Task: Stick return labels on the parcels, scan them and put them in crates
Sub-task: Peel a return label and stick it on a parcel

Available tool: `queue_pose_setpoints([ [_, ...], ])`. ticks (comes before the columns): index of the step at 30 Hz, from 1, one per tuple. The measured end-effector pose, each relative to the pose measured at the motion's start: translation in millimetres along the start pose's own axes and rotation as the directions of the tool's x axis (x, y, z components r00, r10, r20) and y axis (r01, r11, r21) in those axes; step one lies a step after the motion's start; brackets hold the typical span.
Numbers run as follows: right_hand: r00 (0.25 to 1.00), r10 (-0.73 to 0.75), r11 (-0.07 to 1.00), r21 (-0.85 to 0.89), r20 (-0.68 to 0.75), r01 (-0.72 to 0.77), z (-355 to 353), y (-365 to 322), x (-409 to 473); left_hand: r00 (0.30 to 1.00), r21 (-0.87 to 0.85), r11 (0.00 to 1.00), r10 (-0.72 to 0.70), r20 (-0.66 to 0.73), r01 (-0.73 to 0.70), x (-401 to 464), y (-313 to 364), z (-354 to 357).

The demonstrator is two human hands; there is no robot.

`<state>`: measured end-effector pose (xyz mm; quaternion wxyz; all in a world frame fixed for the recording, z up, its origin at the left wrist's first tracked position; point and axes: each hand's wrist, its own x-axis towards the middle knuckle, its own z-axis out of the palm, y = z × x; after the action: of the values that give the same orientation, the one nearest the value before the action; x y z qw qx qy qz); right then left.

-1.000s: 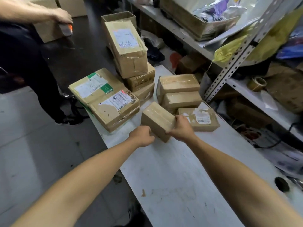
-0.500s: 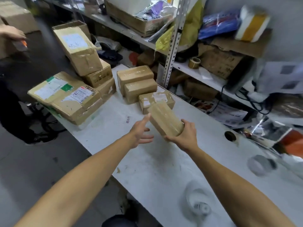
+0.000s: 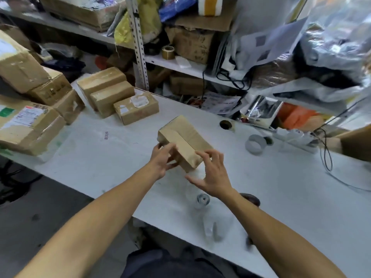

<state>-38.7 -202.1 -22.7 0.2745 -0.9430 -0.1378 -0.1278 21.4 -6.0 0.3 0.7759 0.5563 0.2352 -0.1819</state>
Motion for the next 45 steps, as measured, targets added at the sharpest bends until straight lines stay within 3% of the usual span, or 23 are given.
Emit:
queue_pose_setpoints([
  [2,0.969,0.239,0.958,0.176,-0.053,-0.227,-10.2,6.9,-10.6,0.997,0.023,1.000,-0.009,0.070,0.007,-5.8,-4.0,9.1],
  [3,0.921,0.388,0.879,0.315,-0.037,-0.358,-15.6,9.1,-12.0,0.996,0.027,0.999,-0.021,0.087,0.019,-9.3,-6.0,14.1],
  [5,0.778,0.595,0.535,0.621,0.204,-0.572,-27.1,13.0,-8.2,0.993,0.026,0.998,-0.057,0.108,0.055,-13.7,-11.0,21.2],
  [6,0.730,0.596,0.364,0.698,0.335,-0.617,-31.1,17.2,-6.7,0.990,0.012,0.998,-0.066,0.124,0.065,-15.3,-13.7,25.1],
  [7,0.715,0.568,0.285,0.717,0.408,-0.636,-33.7,20.4,-6.5,0.989,-0.004,0.998,-0.065,0.133,0.066,-13.7,-17.3,28.4],
  [8,0.728,0.543,0.308,0.707,0.419,-0.637,-35.4,21.4,-8.0,0.991,-0.009,0.998,-0.059,0.119,0.060,-11.7,-20.0,31.6],
  [9,0.758,0.535,0.398,0.680,0.374,-0.616,-35.9,21.7,-9.6,0.995,0.009,0.999,-0.042,0.090,0.042,-10.7,-21.6,35.0],
  [12,0.828,0.541,0.642,0.562,0.149,-0.521,-35.9,17.0,-13.1,0.997,0.215,0.975,0.048,0.053,-0.058,-8.4,-24.3,41.3],
  [14,0.834,0.549,0.681,0.549,0.056,-0.485,-35.7,14.5,-13.6,0.993,0.237,0.969,0.051,0.107,-0.075,-11.1,-23.7,44.8],
  [17,0.837,0.546,0.698,0.527,0.046,-0.485,-31.1,15.7,-18.4,0.976,0.257,0.960,0.059,0.210,-0.113,-15.6,-22.0,50.1],
  [20,0.848,0.518,0.685,0.541,0.111,-0.489,-31.3,22.1,-27.4,0.980,0.242,0.956,0.130,0.149,-0.163,-14.0,-25.9,51.2],
  [22,0.849,0.522,0.735,0.460,0.088,-0.499,-35.4,36.0,-37.8,0.983,0.247,0.955,0.135,0.127,-0.163,-11.3,-30.0,50.0],
  [24,0.805,0.592,0.779,0.272,-0.023,-0.565,-39.6,56.4,-54.7,0.981,0.271,0.949,0.127,0.145,-0.163,-9.5,-33.6,50.0],
  [26,0.736,0.660,0.750,0.069,-0.152,-0.658,-47.4,71.1,-75.1,0.978,0.309,0.934,0.137,0.158,-0.181,-7.8,-37.0,52.1],
  [28,0.626,0.762,0.635,-0.003,-0.165,-0.773,-54.8,81.0,-95.3,0.975,0.355,0.913,0.155,0.156,-0.202,-5.4,-41.2,54.3],
  [30,0.494,0.869,0.494,0.053,-0.022,-0.868,-60.9,87.6,-114.0,0.974,0.397,0.891,0.175,0.147,-0.220,-2.7,-45.5,56.5],
  [32,0.375,0.896,0.346,0.156,0.237,-0.925,-59.1,97.9,-130.5,0.973,0.410,0.884,0.188,0.133,-0.227,-2.8,-49.3,58.4],
  [34,0.326,0.843,0.256,0.212,0.427,-0.943,-53.6,101.8,-138.8,0.975,0.423,0.878,0.191,0.116,-0.222,-2.8,-51.9,59.0],
  [38,0.308,0.809,0.169,0.303,0.501,-0.938,-53.6,100.5,-127.8,0.976,0.452,0.865,0.187,0.113,-0.218,-3.8,-51.3,60.4],
  [40,0.333,0.800,0.166,0.349,0.500,-0.922,-67.4,95.0,-109.9,0.978,0.462,0.862,0.186,0.097,-0.210,-3.9,-49.4,58.9],
  [45,0.554,0.684,0.299,0.510,0.475,-0.807,-117.6,73.6,-48.9,0.979,0.439,0.877,0.195,0.052,-0.198,-4.8,-40.0,52.3],
])
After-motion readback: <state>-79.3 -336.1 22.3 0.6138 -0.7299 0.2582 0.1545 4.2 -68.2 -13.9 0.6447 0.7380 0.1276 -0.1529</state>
